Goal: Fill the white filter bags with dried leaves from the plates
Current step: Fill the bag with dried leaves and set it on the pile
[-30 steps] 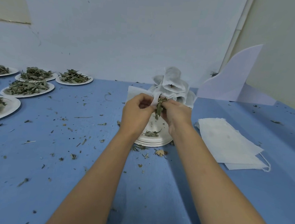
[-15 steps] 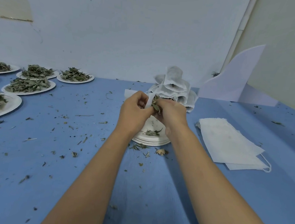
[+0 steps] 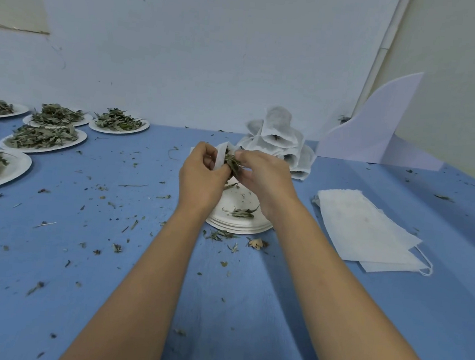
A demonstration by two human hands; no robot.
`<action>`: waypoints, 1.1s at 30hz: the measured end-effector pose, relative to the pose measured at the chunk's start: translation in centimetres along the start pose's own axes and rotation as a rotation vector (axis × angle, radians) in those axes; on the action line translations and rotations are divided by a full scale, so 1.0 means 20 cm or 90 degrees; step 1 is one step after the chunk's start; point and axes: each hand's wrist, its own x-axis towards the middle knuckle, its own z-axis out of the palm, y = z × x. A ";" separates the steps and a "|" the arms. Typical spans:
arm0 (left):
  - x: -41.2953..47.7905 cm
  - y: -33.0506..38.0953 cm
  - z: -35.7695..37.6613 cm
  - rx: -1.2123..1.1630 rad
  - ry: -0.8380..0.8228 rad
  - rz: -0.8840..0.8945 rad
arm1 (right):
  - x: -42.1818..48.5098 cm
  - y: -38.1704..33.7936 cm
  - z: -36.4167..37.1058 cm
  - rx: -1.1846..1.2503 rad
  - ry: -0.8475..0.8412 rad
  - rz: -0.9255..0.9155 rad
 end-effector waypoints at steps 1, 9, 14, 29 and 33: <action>0.00 0.00 0.00 -0.001 0.003 0.008 | 0.00 0.01 0.00 -0.011 -0.011 -0.013; -0.02 0.00 0.00 -0.005 -0.082 0.037 | 0.01 0.03 -0.01 -0.158 0.091 -0.122; -0.03 0.02 0.01 -0.018 -0.173 0.029 | 0.00 0.02 -0.03 -0.231 0.132 -0.172; -0.03 0.02 -0.01 -0.054 -0.190 0.056 | 0.03 0.02 -0.04 -0.237 0.154 -0.168; -0.02 0.01 0.00 -0.036 -0.123 0.053 | 0.02 0.02 -0.01 -0.229 0.118 -0.161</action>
